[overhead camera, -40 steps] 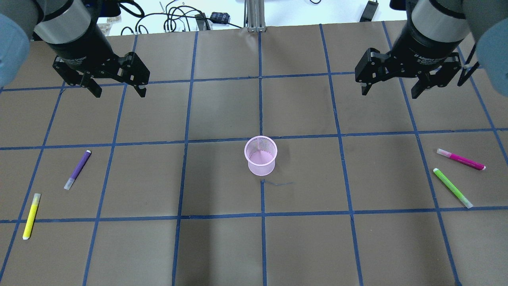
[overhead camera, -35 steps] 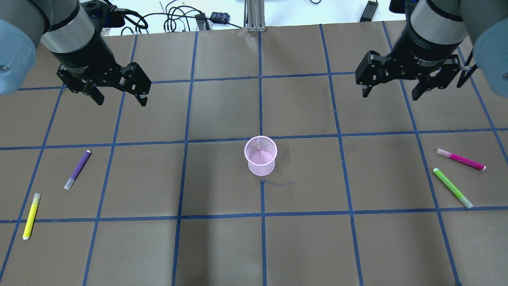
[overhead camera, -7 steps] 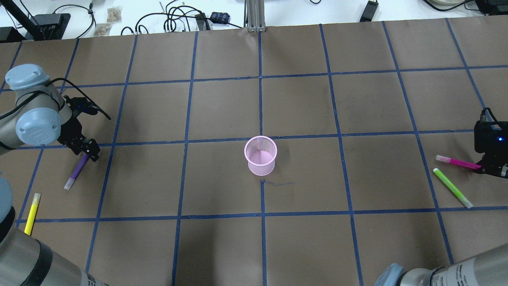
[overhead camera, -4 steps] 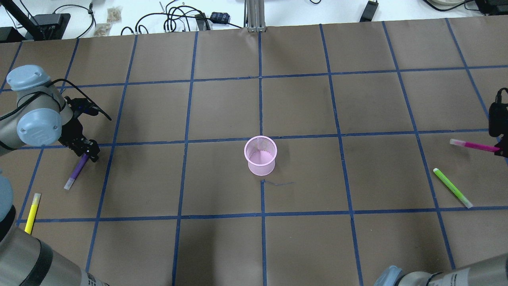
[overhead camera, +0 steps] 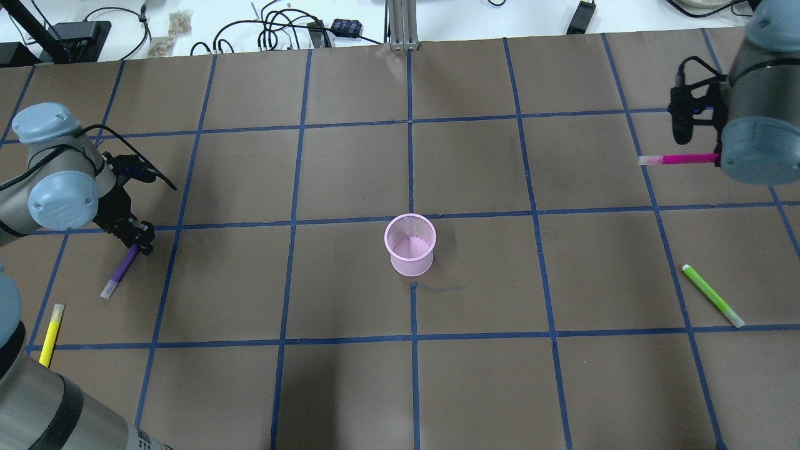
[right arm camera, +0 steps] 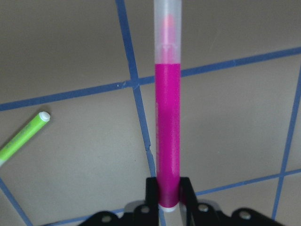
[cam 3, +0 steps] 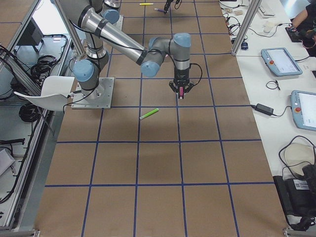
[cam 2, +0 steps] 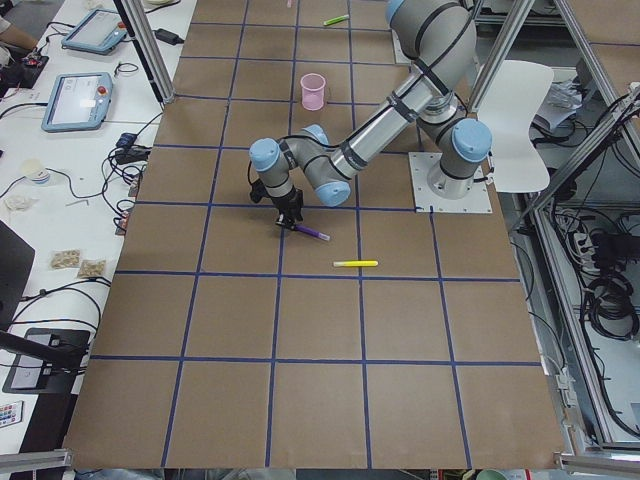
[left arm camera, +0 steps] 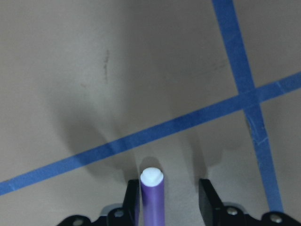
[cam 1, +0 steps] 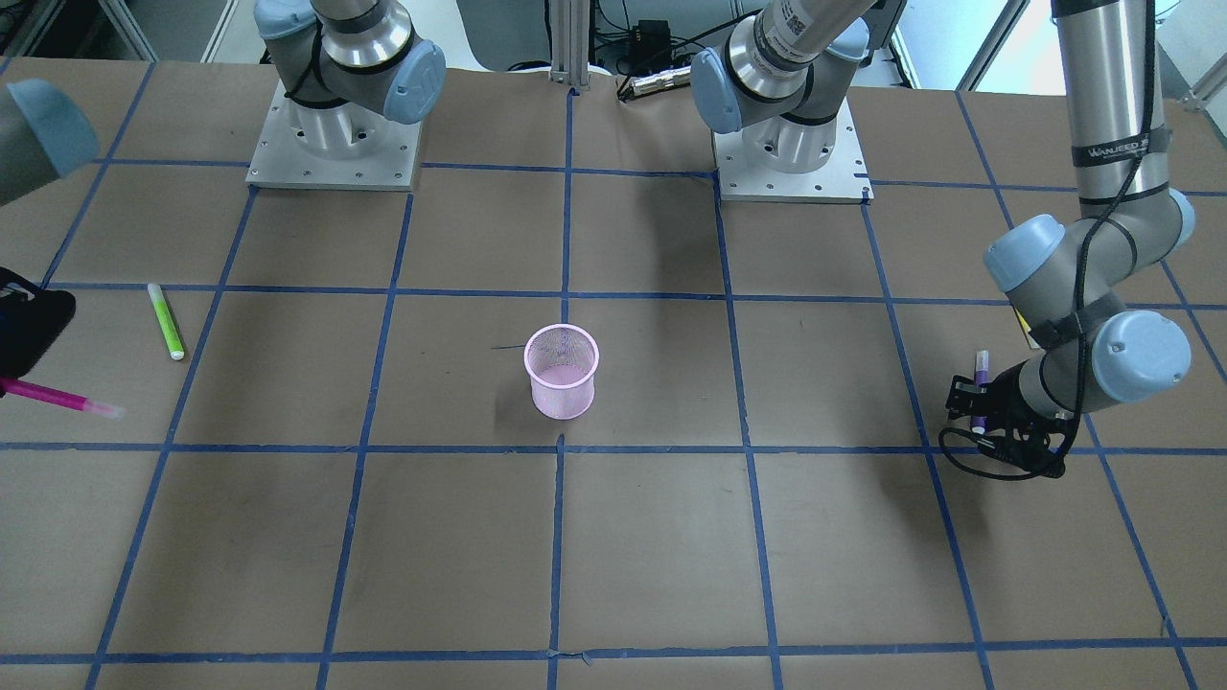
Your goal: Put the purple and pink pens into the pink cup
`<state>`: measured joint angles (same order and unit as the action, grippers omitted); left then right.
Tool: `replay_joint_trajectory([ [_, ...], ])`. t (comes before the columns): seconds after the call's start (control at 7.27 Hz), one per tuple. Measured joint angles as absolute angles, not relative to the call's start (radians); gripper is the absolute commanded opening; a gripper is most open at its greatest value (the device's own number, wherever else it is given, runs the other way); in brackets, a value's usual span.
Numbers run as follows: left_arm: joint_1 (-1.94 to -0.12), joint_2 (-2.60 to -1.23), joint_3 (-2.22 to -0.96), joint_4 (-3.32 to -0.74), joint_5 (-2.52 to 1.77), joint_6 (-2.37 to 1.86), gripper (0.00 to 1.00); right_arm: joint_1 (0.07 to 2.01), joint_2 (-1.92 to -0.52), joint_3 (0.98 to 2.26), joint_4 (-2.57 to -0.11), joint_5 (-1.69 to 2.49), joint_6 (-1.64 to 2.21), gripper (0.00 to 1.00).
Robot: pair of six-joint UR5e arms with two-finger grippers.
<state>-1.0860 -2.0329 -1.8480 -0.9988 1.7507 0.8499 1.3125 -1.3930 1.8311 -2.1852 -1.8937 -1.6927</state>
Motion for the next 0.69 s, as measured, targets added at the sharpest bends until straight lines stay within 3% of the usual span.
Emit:
replay_joint_trajectory([
  [0.14,-1.086,-2.033,-1.848,-0.999,1.750,0.853,0.00,1.429,-1.398,1.788,-2.098,-1.902,-1.571,0.00],
  [0.69,-1.086,-2.029,-1.844,-0.996,1.751,0.855,0.00,1.807,-1.369,1.709,-1.934,-1.906,-1.144,0.00],
])
